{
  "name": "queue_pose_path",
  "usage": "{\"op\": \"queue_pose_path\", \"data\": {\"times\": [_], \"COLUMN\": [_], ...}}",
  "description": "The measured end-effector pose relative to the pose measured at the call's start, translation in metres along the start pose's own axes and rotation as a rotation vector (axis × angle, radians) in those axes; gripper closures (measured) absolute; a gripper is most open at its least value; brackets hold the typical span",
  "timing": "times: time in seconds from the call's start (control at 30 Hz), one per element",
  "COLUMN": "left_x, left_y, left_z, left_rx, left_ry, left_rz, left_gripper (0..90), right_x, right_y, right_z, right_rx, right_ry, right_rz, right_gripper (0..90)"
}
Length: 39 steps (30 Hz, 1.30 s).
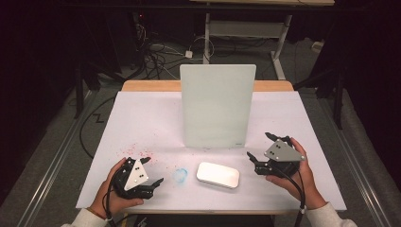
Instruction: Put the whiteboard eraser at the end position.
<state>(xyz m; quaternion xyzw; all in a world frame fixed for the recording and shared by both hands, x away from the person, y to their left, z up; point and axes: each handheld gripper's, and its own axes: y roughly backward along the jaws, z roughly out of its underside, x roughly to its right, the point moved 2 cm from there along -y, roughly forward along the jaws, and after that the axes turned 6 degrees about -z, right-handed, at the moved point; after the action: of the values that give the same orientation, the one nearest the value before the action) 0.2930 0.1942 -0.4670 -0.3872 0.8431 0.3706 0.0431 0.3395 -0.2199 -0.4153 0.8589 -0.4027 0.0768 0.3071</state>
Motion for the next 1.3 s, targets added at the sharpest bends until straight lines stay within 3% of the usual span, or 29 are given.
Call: {"op": "queue_pose_path", "data": {"times": [0.1,0.53,0.87,1.07,1.3], "left_x": [0.0,-0.004,-0.005,-0.004,-0.002], "left_y": [0.0,-0.001,-0.001,-0.002,0.001], "left_z": [0.0,-0.001,-0.001,-0.002,-0.001], "left_rx": [0.0,0.005,0.001,0.001,0.007], "left_ry": [0.001,0.017,0.027,0.024,0.018], "left_rz": [-0.002,-0.037,-0.072,-0.076,-0.08], "left_gripper": [20.4,19.1,19.0,19.0,18.9], "right_x": [0.002,0.004,0.002,-0.003,-0.004], "right_y": [0.003,0.011,0.02,0.019,0.022], "right_z": [0.007,0.045,0.08,0.086,0.081], "right_rx": [0.006,0.013,0.008,-0.016,0.005], "right_ry": [-0.011,-0.057,-0.131,-0.113,-0.121], "right_rz": [0.037,0.062,0.069,0.045,0.053], "right_gripper": [16.4,16.4,16.4,16.4,16.4]}}
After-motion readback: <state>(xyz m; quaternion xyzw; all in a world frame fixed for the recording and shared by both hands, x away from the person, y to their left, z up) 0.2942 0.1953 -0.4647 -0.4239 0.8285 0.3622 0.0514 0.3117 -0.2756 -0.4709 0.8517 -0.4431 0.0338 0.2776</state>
